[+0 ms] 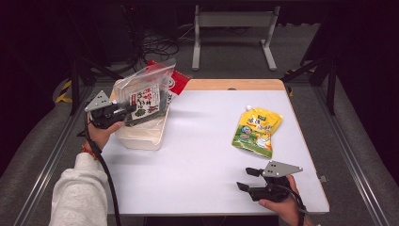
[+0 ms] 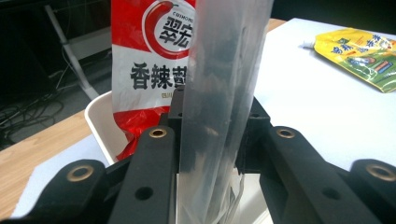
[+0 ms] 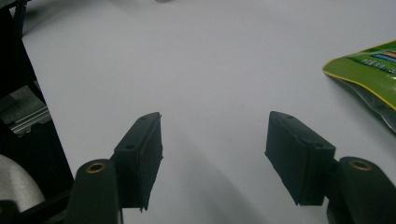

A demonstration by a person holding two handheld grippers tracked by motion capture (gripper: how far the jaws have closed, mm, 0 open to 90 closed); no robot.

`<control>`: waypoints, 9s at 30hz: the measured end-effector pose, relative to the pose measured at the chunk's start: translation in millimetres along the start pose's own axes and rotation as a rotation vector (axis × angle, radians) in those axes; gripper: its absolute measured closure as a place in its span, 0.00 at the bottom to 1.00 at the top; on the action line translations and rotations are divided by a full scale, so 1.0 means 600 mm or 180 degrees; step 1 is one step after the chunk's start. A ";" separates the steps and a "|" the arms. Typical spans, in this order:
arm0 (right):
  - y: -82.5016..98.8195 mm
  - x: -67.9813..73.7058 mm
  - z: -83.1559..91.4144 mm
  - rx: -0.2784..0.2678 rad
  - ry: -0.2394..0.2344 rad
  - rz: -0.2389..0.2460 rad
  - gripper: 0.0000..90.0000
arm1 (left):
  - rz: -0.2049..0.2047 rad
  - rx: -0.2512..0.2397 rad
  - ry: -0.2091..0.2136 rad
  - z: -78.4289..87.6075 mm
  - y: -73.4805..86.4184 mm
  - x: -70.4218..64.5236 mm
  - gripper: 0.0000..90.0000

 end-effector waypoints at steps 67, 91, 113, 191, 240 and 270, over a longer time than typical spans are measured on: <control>-0.022 -0.262 0.026 -0.0123 0.0918 -0.1045 0.31 | -0.0405 0.0755 0.0204 0.126 0.128 -0.264 0.14; -0.018 -0.254 0.034 -0.0192 0.0879 -0.0835 0.89 | -0.0232 0.0899 0.0378 0.104 0.128 -0.267 0.11; -0.041 -0.264 0.008 -0.0129 0.0990 -0.0913 0.90 | -0.0141 0.0909 0.0671 0.087 0.115 -0.297 0.12; -0.013 -0.028 -0.040 0.0158 -0.0076 0.0640 0.74 | 0.0488 0.0909 0.1493 -0.119 0.034 -0.385 0.60; -0.019 -0.032 -0.009 0.0020 0.0112 0.0289 0.38 | 0.0062 -0.0347 0.0938 0.094 -0.061 -0.195 0.95; -0.013 -0.026 -0.026 0.0107 0.0068 0.0239 0.35 | 0.0191 -0.0349 0.0752 0.101 -0.026 -0.017 0.95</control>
Point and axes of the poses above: each handheld gripper's, and its own axes: z roughly backward along the jaws, y roughly out of its underside, x roughly to its left, the point moved 1 cm from there along -z, roughly forward along the jaws, and after that the axes turned 12 degrees about -y, right-handed, at the moved point
